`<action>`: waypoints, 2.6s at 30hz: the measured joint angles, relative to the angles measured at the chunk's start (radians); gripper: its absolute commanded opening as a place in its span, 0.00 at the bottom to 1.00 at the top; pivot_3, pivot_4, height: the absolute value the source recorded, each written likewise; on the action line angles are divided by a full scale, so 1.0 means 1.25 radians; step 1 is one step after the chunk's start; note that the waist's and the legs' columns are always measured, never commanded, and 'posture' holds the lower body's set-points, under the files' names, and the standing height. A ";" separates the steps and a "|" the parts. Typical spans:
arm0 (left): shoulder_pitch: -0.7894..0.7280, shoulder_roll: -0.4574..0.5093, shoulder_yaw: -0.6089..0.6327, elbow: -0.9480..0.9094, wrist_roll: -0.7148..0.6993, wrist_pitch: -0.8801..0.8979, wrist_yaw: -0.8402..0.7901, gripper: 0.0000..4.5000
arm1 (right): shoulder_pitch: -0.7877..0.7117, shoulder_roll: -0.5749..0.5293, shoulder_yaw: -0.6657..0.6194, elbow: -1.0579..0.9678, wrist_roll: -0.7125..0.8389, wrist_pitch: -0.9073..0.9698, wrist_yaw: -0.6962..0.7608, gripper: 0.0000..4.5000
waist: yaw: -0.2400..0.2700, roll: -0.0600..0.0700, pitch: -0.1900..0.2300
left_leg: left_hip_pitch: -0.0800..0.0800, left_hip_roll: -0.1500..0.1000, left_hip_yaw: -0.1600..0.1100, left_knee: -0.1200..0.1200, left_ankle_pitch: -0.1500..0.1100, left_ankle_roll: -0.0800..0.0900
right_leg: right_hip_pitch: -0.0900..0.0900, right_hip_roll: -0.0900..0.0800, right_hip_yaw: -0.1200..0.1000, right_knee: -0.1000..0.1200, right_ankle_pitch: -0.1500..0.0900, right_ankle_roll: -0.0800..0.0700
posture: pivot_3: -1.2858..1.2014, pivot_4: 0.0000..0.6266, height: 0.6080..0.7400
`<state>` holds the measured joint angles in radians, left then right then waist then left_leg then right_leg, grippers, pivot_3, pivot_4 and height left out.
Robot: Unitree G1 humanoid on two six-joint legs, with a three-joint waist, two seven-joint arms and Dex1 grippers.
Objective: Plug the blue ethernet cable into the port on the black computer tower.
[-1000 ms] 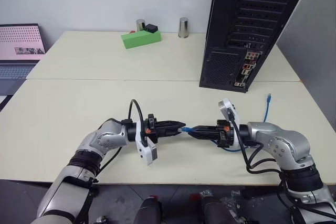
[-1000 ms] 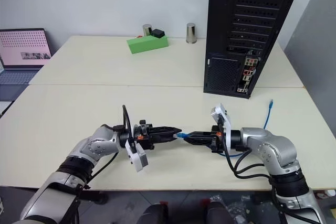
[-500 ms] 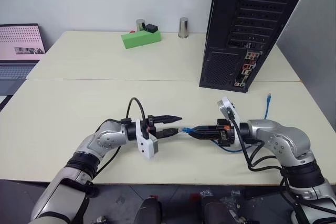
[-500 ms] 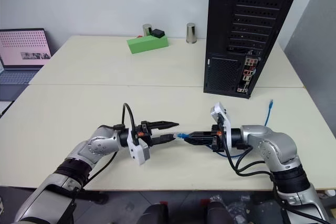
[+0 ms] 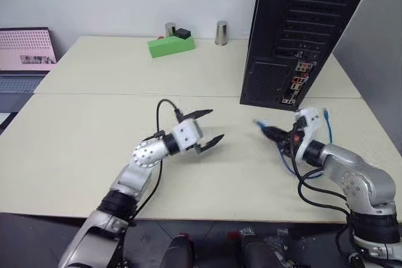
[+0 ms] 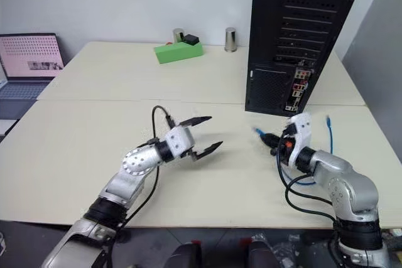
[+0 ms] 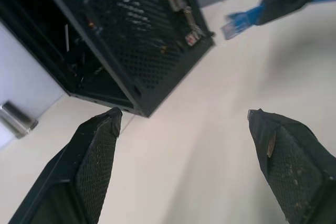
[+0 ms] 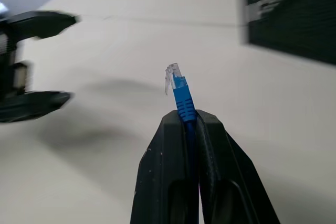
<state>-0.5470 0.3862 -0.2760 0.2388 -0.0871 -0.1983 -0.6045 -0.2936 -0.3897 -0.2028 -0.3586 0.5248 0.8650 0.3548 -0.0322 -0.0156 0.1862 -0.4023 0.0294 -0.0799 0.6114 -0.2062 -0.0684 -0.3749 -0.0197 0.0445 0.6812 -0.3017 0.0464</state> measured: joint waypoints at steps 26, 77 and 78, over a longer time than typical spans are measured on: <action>-0.181 -0.219 0.004 0.096 0.074 0.255 0.069 0.91 | -0.313 0.156 -0.137 0.044 -0.119 0.225 -0.409 0.00 | -0.001 0.000 0.000 | -0.004 0.000 0.001 -0.001 0.000 0.000 | -0.005 0.000 0.002 0.000 0.000 0.000 | 0.52 0.24 1.00; -0.238 -0.234 0.038 0.131 0.040 0.342 0.014 0.91 | -0.361 0.172 -0.101 0.156 -0.192 0.136 -0.423 0.00 | -0.002 0.001 0.000 | -0.010 0.000 0.001 0.000 0.000 0.000 | -0.011 0.000 0.001 0.001 0.000 -0.001 | 0.52 0.24 1.00; -0.238 -0.234 0.038 0.131 0.040 0.341 0.012 0.91 | -0.361 0.172 -0.101 0.155 -0.192 0.136 -0.423 0.00 | -0.002 0.000 0.000 | -0.010 0.000 0.001 0.000 0.000 0.000 | -0.011 0.000 0.001 0.001 0.000 -0.001 | 0.52 0.24 1.00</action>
<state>-0.8449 0.0936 -0.2280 0.4028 -0.0376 0.2281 -0.5890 -0.7449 -0.1743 -0.3291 -0.1642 0.2854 1.0355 -0.1741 -0.0345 -0.0150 0.1859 -0.4153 0.0290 -0.0785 0.6109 -0.2059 -0.0686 -0.3889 -0.0199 0.0458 0.6823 -0.3013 0.0457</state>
